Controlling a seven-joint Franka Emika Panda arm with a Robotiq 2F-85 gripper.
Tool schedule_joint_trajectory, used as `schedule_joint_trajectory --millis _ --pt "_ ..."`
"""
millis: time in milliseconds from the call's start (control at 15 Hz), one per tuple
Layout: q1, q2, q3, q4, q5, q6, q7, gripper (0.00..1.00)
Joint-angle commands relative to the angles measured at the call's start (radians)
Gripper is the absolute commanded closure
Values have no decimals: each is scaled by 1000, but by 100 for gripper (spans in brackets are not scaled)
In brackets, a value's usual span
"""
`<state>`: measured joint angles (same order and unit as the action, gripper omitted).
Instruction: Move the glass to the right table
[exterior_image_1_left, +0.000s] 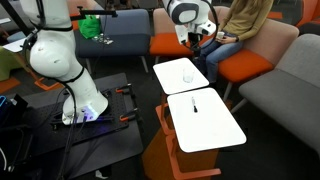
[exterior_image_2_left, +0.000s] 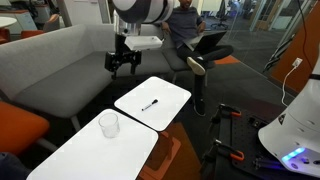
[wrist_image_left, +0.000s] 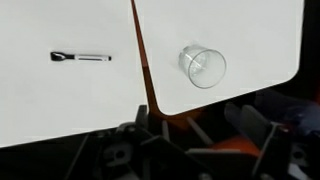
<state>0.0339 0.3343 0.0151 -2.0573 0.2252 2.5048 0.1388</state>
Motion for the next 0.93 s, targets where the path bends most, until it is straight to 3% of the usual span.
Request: schedule_joint_trajectory --millis 0,467,867 --pt "13 144 9 137 15 10 81 0" --pt "104 372 -17 279 -27 5 248 0" --pt "132 492 -30 360 -7 2 320 0"
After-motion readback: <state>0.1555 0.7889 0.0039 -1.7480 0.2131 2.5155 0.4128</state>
